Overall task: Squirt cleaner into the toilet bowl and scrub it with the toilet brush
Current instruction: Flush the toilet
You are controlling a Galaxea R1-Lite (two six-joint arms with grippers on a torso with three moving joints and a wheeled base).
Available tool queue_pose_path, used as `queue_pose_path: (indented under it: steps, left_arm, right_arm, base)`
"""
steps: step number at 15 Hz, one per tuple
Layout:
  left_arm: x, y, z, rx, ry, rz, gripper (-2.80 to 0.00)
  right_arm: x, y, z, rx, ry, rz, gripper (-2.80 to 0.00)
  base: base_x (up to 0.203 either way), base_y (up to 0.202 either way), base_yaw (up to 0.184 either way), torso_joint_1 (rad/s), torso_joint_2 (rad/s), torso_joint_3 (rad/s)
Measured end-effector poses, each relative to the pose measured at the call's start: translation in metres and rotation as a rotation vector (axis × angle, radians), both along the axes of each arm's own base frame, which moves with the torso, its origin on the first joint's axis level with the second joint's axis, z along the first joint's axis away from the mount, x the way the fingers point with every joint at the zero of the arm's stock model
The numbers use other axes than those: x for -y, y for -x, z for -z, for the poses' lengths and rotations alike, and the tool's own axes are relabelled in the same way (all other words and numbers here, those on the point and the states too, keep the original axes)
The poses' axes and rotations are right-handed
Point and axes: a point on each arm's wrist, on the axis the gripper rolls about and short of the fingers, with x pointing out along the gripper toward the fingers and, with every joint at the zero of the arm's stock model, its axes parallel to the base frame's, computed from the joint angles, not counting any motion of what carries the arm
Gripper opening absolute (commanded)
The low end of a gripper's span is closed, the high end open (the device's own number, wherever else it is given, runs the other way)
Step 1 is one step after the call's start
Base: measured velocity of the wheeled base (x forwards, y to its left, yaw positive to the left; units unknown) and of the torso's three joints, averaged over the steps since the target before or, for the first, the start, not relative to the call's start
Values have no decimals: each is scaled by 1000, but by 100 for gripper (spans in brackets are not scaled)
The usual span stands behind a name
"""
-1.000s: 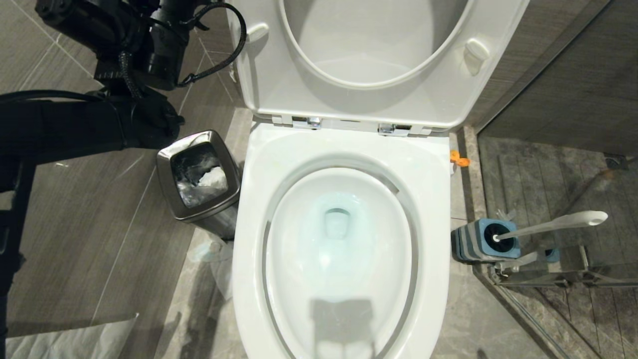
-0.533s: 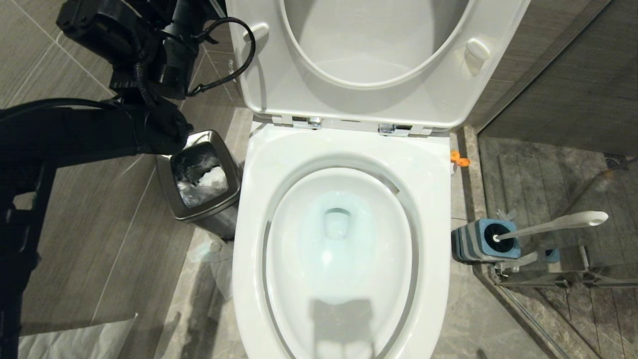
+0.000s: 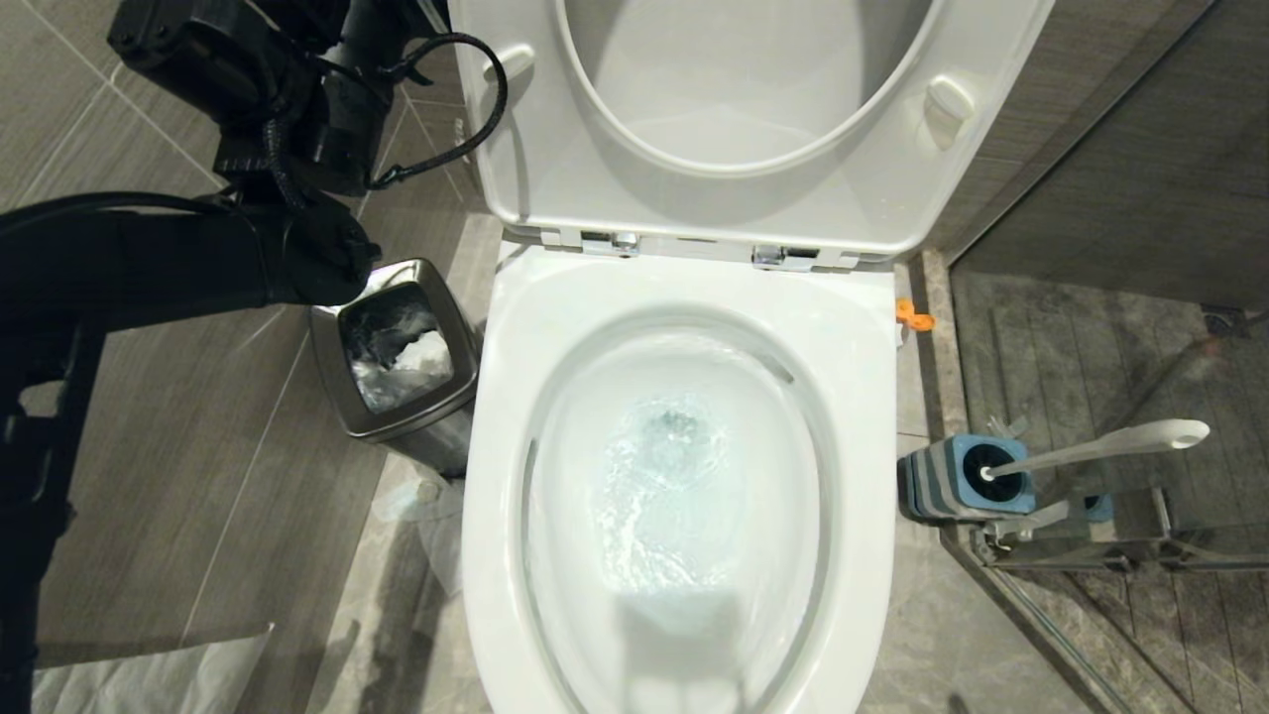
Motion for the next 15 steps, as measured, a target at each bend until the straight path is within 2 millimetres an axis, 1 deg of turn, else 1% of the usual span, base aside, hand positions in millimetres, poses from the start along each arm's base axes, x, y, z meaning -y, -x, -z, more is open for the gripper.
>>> queue_pose_path:
  steps: [7, 12, 15]
  left_arm:
    - [-7, 24, -26, 26, 4, -2, -280]
    - [-11, 36, -37, 54, 12, -2, -280]
    - [-18, 56, -54, 90, 24, -9, -280]
  right_arm:
    - [0, 0, 0, 0, 0, -1, -280]
    - [0, 0, 0, 0, 0, -1, -280]
    - [0, 0, 0, 0, 0, 0, -280]
  base:
    - [0, 0, 0, 0, 0, 0]
    - [0, 0, 0, 0, 0, 0]
    - [0, 0, 0, 0, 0, 0]
